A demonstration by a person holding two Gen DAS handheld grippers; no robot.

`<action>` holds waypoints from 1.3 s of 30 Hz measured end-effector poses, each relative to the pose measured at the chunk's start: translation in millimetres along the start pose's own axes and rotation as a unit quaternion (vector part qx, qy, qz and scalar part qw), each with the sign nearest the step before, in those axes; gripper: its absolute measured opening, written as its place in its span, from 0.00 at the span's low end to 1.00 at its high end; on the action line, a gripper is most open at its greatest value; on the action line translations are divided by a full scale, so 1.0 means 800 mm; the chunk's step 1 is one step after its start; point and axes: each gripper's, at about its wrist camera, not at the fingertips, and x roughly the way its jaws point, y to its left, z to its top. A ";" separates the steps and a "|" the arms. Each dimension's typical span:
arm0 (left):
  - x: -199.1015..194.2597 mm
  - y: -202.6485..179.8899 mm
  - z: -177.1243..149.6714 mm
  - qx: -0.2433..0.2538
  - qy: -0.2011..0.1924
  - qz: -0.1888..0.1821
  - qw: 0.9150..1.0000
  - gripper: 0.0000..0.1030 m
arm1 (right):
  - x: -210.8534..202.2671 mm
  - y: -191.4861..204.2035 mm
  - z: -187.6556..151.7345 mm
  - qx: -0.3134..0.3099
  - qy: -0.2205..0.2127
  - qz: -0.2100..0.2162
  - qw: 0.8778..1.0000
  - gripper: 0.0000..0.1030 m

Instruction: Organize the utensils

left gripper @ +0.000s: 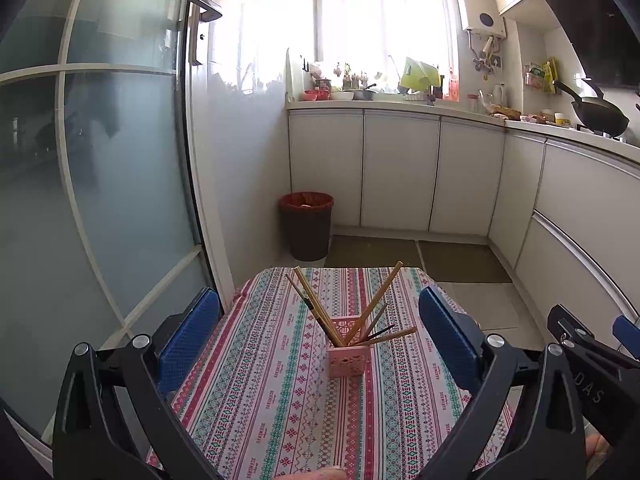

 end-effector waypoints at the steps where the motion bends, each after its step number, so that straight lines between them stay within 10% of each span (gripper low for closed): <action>1: 0.001 0.001 0.000 0.000 0.001 0.001 1.000 0.93 | 0.000 0.000 0.000 0.000 0.000 0.000 1.000 0.93; 39: 0.012 0.007 0.003 -0.005 0.015 -0.008 1.000 0.93 | 0.009 -0.002 -0.004 -0.002 0.012 -0.001 1.000 0.93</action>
